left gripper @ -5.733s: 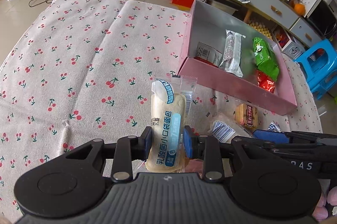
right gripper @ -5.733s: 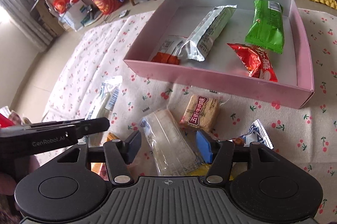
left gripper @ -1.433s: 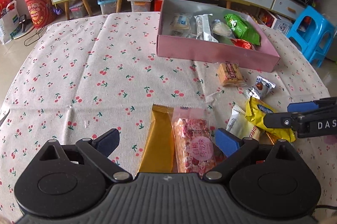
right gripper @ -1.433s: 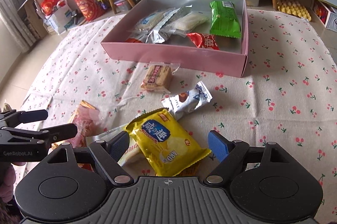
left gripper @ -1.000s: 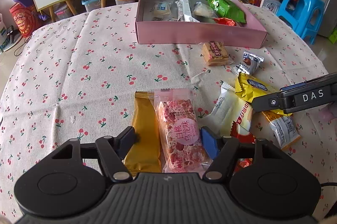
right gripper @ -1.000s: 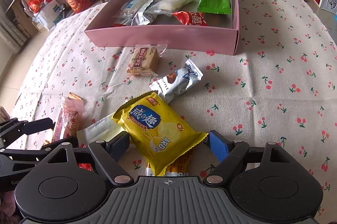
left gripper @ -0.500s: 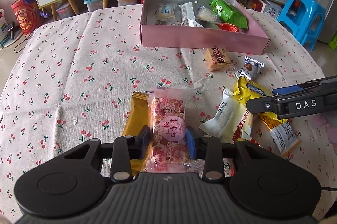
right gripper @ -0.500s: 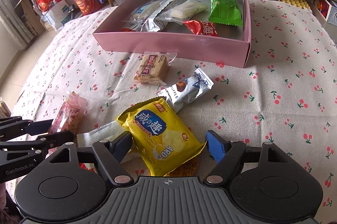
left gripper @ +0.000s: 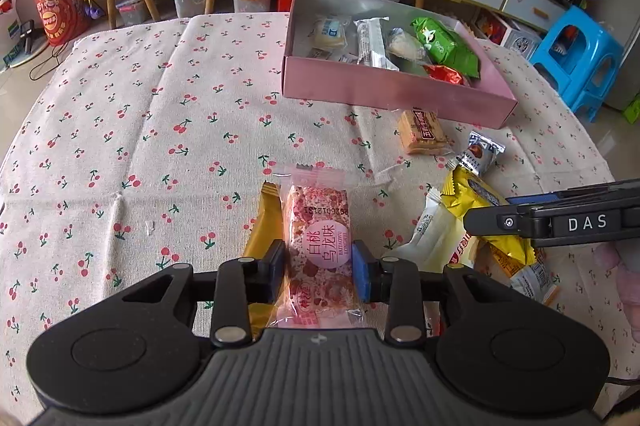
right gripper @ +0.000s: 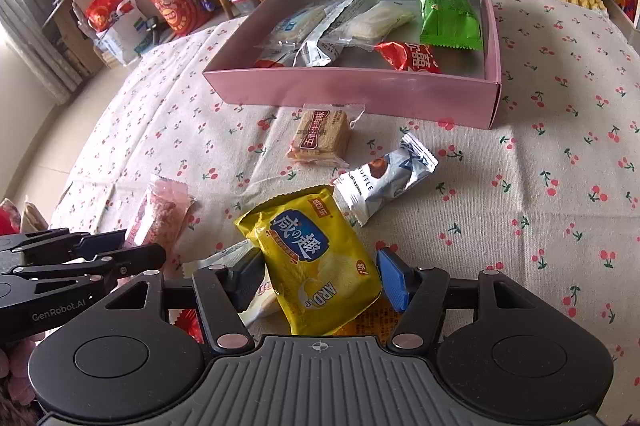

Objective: Organize snacks
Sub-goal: 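Carry the pink candy packet and yellow chip bag over the pink box with both tools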

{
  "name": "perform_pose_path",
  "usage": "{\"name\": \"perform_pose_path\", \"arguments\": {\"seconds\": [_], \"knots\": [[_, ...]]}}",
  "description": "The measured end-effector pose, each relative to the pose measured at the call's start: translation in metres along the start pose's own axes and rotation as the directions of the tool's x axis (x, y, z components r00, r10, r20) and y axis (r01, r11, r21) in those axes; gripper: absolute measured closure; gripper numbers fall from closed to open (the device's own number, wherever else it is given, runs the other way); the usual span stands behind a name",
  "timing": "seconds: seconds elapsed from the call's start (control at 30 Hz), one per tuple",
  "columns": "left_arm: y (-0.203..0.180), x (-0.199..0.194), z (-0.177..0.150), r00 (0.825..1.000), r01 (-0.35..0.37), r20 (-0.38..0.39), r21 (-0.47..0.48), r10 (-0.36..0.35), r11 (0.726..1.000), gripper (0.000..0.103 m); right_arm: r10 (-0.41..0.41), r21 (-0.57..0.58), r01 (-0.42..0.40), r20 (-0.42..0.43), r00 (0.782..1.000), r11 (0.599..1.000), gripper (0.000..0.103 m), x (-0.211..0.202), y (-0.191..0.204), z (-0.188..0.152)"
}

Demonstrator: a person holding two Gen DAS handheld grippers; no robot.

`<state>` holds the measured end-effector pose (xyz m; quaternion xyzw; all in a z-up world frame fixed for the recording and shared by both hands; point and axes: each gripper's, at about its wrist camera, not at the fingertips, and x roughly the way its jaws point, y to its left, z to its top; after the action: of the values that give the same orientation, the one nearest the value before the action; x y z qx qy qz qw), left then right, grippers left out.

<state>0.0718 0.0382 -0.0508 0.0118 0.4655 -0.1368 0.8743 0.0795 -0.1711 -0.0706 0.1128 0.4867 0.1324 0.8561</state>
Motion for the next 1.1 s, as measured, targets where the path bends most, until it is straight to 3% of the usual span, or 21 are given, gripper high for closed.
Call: {"name": "perform_pose_path", "arguments": {"seconds": [0.4, 0.6, 0.9, 1.1], "knots": [[0.007, -0.006, 0.015, 0.999, 0.043, 0.027, -0.075, -0.041, 0.996, 0.072, 0.054, 0.114, -0.058, 0.03, 0.998, 0.992, 0.041, -0.013, -0.012, 0.012], [0.017, -0.007, 0.026, 0.993, 0.119, 0.025, -0.189, -0.117, 0.975, 0.072, 0.066, 0.202, -0.079, 0.069, 0.995, 0.976, 0.041, -0.021, -0.022, 0.028], [0.014, -0.003, 0.045, 0.992, 0.123, 0.055, -0.23, -0.113, 0.965, 0.072, 0.055, 0.273, -0.09, 0.132, 0.99, 0.958, 0.041, -0.024, -0.023, 0.066], [0.009, 0.0, 0.066, 0.989, 0.12, 0.109, -0.231, -0.097, 0.966, 0.072, 0.083, 0.332, -0.141, 0.184, 0.979, 0.933, 0.041, -0.018, -0.027, 0.083]]}}
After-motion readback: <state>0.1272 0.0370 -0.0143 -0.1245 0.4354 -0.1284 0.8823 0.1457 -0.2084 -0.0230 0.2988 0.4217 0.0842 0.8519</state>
